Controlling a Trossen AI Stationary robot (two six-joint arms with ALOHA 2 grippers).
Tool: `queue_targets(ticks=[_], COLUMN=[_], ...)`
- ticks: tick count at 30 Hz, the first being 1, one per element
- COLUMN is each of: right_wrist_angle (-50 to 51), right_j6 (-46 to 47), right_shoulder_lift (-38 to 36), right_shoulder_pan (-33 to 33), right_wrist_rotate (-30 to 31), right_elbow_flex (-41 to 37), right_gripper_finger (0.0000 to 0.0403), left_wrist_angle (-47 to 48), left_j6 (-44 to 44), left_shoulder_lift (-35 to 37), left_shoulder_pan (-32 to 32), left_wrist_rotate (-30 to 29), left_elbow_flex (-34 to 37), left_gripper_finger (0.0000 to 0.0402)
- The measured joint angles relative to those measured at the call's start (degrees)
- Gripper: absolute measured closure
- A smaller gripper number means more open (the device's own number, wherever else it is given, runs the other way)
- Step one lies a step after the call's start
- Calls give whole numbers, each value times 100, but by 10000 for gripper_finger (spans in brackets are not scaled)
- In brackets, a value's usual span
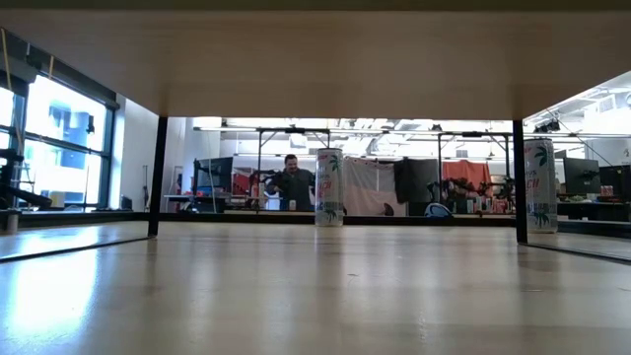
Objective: Place canned beverage on shelf
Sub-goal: Put the bottom white-pink soda can on the shelf
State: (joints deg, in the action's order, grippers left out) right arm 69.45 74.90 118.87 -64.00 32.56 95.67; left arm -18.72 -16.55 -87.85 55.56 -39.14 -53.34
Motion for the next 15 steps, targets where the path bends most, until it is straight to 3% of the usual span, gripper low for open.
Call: queue_targets(ticks=[5,15], right_wrist_angle=[-737,-1869], right_j6=[-192,-960], right_shoulder_lift=[4,4], right_shoulder_pan=[98,178], right_wrist_rotate=[0,405], right_elbow_flex=[-295,-314], right_gripper_finger=[281,281], left_wrist_angle=[55,29], left_j6=[-88,-86], left_shoulder_lift=[-2,-64], left_shoulder_pan=[-61,-61], left_wrist_rotate=[335,340], left_elbow_flex=[0,0], left_gripper_finger=[71,71])
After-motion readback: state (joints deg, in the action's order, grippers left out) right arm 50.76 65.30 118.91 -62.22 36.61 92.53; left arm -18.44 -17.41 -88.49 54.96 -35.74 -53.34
